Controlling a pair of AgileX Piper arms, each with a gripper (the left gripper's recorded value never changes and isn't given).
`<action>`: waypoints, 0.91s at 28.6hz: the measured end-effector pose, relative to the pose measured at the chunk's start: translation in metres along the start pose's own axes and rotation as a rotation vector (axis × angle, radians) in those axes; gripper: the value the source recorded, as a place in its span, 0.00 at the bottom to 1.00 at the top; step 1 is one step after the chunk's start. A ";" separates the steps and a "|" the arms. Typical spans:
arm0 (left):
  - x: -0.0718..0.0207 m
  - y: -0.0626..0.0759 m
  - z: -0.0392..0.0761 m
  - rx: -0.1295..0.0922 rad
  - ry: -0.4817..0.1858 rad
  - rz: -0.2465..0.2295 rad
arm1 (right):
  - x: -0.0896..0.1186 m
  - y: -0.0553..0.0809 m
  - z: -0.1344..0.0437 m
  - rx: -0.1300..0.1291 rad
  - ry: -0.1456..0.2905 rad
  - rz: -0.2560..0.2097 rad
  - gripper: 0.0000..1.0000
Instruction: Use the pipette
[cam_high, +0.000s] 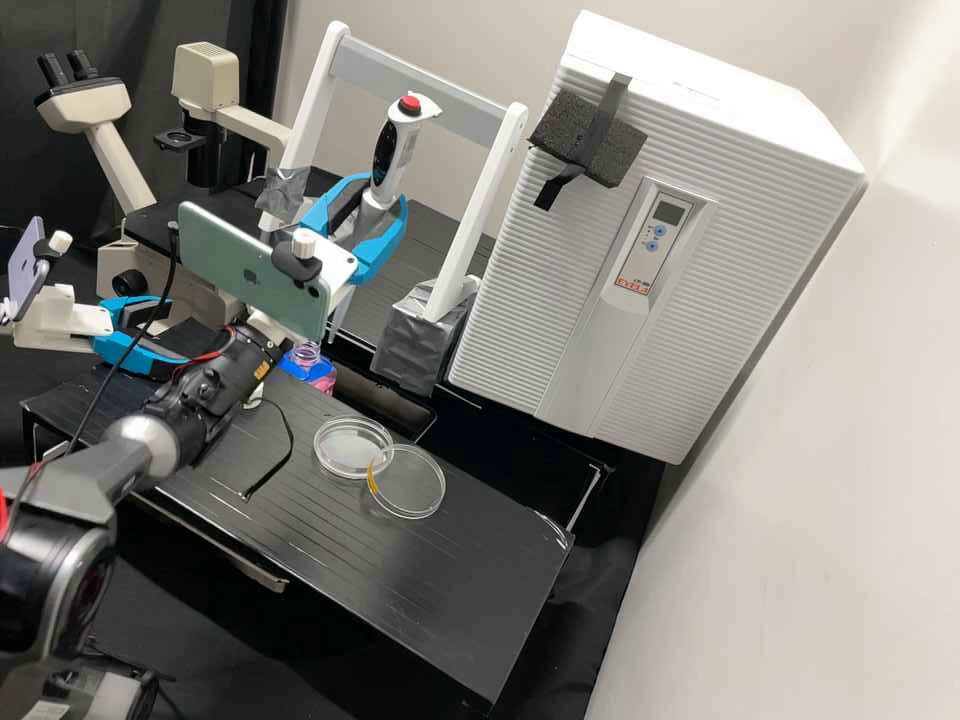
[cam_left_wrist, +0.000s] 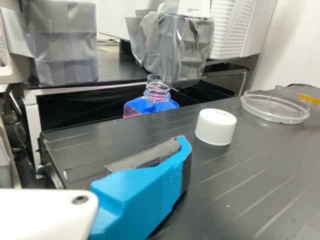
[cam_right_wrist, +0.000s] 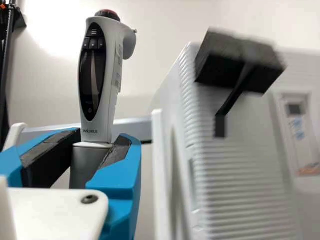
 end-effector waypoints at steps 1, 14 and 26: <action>0.0006 -0.001 0.000 -0.002 -0.001 -0.001 | -0.006 0.010 0.001 -0.031 0.013 0.018 0.00; 0.0042 -0.003 -0.001 -0.007 -0.016 0.006 | -0.024 0.037 0.016 -0.189 -0.029 -0.016 0.00; 0.0035 0.002 -0.009 0.005 -0.023 0.011 | -0.027 0.032 0.023 -0.224 -0.059 -0.091 0.00</action>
